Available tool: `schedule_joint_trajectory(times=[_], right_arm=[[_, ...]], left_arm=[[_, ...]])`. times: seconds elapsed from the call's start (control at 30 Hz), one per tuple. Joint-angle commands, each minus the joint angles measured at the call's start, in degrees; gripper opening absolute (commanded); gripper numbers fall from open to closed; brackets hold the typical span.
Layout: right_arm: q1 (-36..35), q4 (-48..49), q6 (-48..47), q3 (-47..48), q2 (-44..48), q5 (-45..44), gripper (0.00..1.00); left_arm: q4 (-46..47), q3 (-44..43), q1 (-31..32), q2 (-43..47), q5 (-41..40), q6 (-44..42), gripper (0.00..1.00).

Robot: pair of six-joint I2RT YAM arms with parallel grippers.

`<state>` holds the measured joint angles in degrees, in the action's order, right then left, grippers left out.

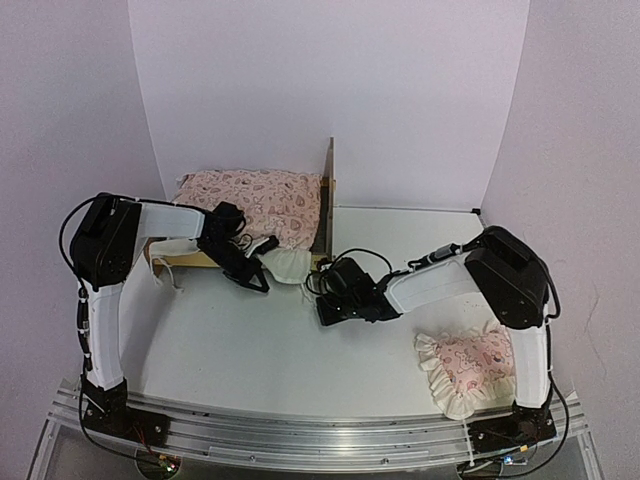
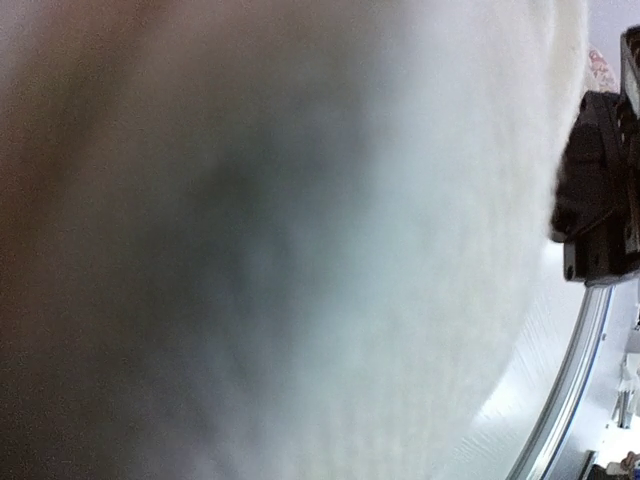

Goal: Set up the pet bed

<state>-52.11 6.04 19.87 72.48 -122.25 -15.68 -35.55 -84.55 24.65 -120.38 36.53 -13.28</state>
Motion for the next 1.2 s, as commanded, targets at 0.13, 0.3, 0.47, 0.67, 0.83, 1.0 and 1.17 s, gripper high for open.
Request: schedule_joint_trajectory(times=[0.13,0.3,0.47,0.67,0.83,1.0,1.17], right_arm=[[3.7,-1.3,3.2,-5.8,9.0,-3.5,0.0],[3.7,-1.0,1.2,-1.5,6.7,1.0,0.0],[4.7,2.2,5.2,-2.1,4.8,3.9,0.0],[6.6,4.5,7.5,-3.0,4.7,6.8,0.0],[6.6,3.9,7.5,-3.5,4.5,7.9,0.04],[6.5,1.9,-3.2,-5.5,7.6,8.5,0.35],[4.0,11.4,-21.1,-10.5,11.6,8.6,0.45]], left_arm=[[2.1,-1.3,-2.4,6.4,-6.9,-16.6,0.0],[7.2,3.0,2.5,6.4,-4.5,-26.4,0.04],[22.5,10.2,7.4,6.1,-7.2,-38.6,0.27],[30.7,9.2,9.6,1.3,-5.0,-46.6,0.35],[30.7,5.7,10.1,-2.0,-6.9,-43.6,0.34],[29.4,5.7,10.1,-2.0,-9.3,-43.2,0.29],[26.3,5.4,9.3,-0.1,-10.5,-39.8,0.24]])
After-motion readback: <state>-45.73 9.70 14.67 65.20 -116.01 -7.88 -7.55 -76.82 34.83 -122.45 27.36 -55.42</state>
